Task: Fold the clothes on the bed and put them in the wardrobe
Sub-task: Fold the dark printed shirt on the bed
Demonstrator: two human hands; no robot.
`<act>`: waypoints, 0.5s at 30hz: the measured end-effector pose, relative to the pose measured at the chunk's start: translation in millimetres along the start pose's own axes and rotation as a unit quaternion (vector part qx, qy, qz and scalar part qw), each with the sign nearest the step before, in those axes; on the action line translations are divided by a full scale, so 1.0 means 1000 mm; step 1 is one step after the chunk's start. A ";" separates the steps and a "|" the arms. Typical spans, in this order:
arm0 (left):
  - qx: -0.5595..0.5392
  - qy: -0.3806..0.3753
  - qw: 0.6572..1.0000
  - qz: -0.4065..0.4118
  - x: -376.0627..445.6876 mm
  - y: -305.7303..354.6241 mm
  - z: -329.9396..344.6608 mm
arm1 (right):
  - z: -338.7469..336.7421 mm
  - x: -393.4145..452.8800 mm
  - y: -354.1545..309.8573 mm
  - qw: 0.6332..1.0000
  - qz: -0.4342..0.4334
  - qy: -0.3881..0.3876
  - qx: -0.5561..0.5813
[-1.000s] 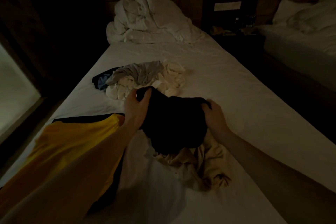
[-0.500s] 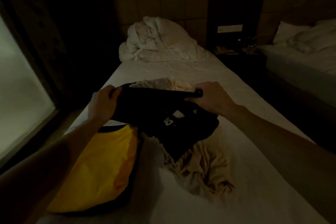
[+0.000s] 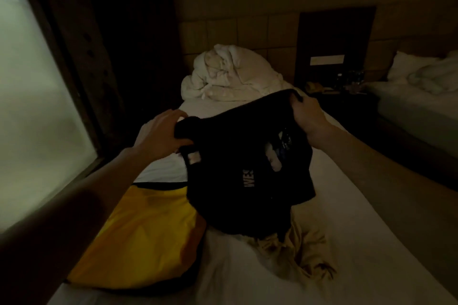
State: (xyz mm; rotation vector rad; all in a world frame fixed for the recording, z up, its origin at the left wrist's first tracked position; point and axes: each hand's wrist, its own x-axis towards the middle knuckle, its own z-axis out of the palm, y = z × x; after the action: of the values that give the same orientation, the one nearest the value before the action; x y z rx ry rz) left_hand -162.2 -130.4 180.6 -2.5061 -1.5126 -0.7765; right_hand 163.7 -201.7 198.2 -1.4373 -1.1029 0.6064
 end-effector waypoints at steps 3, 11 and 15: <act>-0.131 0.012 0.975 -0.176 -0.005 -0.014 0.029 | -0.001 0.003 -0.003 0.986 0.114 0.022 0.124; -0.439 -0.428 0.772 -0.168 -0.081 0.113 0.135 | 0.031 -0.027 0.026 0.934 0.276 0.036 0.223; -0.444 -0.433 0.778 -0.100 -0.087 0.141 0.165 | 0.023 -0.033 0.030 0.919 0.287 -0.055 0.265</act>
State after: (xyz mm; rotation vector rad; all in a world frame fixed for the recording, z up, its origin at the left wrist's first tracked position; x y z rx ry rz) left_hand -14.2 -212.4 19.5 -3.8316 -2.0052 -0.3601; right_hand 138.5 -217.2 157.9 -1.2383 -0.5120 1.3075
